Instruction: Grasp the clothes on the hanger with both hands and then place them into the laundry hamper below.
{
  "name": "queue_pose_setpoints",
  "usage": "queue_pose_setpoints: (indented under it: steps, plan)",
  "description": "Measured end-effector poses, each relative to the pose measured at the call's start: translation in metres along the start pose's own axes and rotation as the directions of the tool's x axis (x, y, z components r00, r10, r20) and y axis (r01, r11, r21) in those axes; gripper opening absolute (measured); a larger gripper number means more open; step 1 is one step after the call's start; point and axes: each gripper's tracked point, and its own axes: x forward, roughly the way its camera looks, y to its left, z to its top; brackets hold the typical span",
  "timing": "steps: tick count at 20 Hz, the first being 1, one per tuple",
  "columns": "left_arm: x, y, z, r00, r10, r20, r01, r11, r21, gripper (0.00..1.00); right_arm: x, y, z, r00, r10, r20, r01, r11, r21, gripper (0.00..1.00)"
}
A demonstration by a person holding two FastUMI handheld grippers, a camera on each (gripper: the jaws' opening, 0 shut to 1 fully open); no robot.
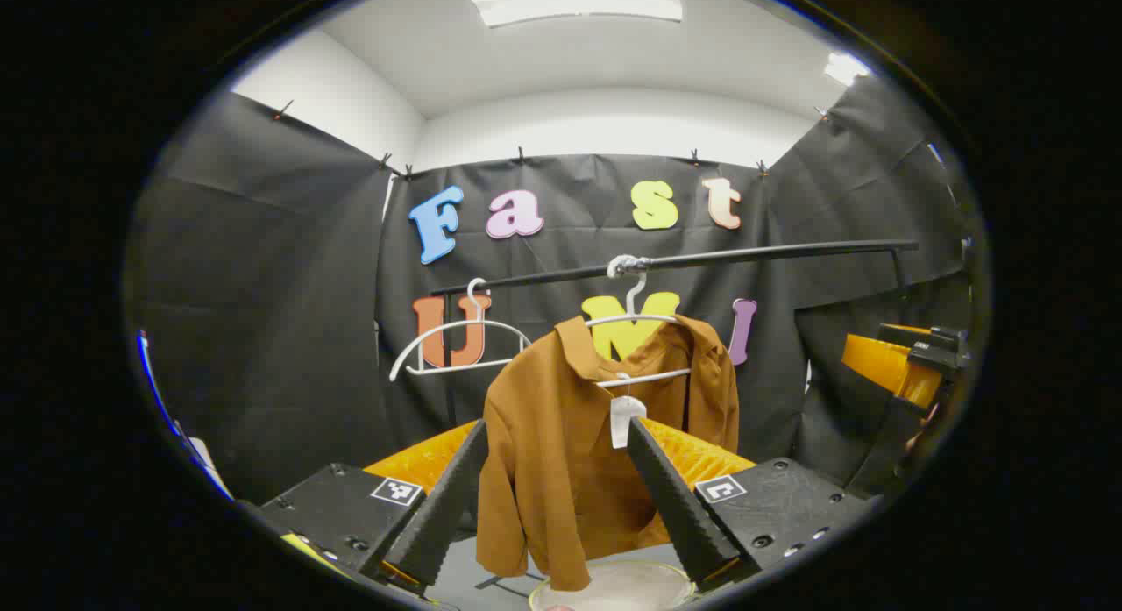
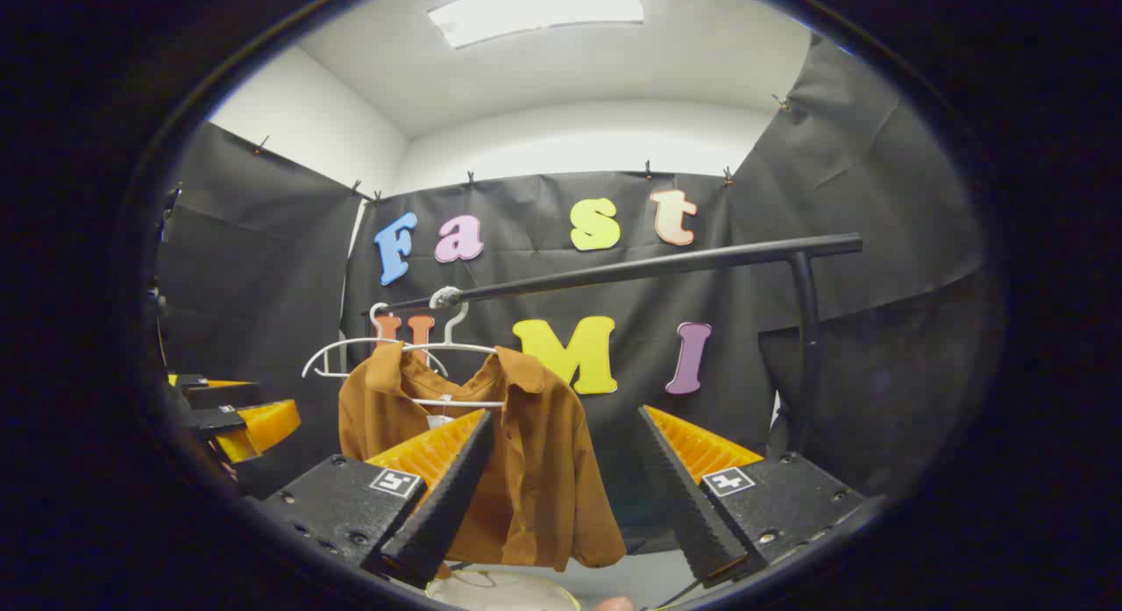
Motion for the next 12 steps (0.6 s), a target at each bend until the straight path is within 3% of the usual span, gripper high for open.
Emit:
queue_pose_setpoints:
  steps: [12]
  plan:
    - [0.005, 0.001, 0.015, 0.999, 0.035, 0.017, -0.035, 0.999, -0.021, 1.00, 0.012, 0.003, 0.004, 0.999, 0.051, 0.008, -0.051, 0.999, -0.004, 1.00]
